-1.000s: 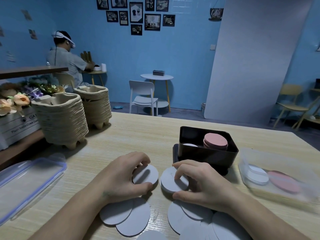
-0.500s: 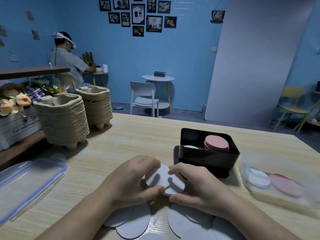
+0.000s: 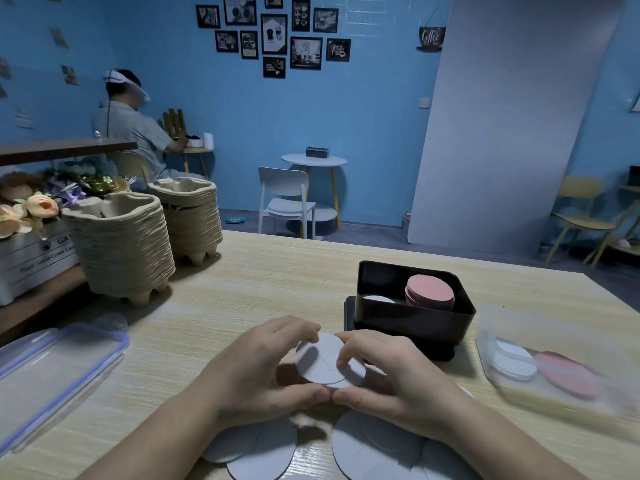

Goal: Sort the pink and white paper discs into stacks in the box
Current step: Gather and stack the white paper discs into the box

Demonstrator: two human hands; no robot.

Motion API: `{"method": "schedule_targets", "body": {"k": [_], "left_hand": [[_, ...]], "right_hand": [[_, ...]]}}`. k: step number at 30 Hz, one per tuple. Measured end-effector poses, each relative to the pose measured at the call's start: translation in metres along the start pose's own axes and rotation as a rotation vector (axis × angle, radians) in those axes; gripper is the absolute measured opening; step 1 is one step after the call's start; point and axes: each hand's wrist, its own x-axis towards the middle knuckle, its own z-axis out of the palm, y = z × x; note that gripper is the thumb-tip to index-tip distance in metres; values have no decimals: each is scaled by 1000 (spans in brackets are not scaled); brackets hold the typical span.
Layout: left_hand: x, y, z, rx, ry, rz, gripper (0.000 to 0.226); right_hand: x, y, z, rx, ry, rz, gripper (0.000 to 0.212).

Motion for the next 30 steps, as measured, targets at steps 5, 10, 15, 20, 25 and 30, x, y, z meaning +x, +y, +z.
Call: {"method": "schedule_targets", "body": {"k": [5,10,15,20,25,30], "left_hand": [[0,-4,0,-95,21,7,46],[0,0,1,-90,56,17,30],[1,1,1,-132,30,22,22],[3,0,4,-208,-18,28,24],[3,0,5,-249,-38,-1,27],[4,3,4,-202,-24,5,32]], "right_hand": [[0,1,0,3,-7,4,29],[-1,-1,-1,22,10,59,40],[-1,-3,-1,53,17,63,34],[0,-4,0,75,16,71,32],[1,-1,3,50,29,49,31],[4,0,3,-8,53,-29,37]]}}
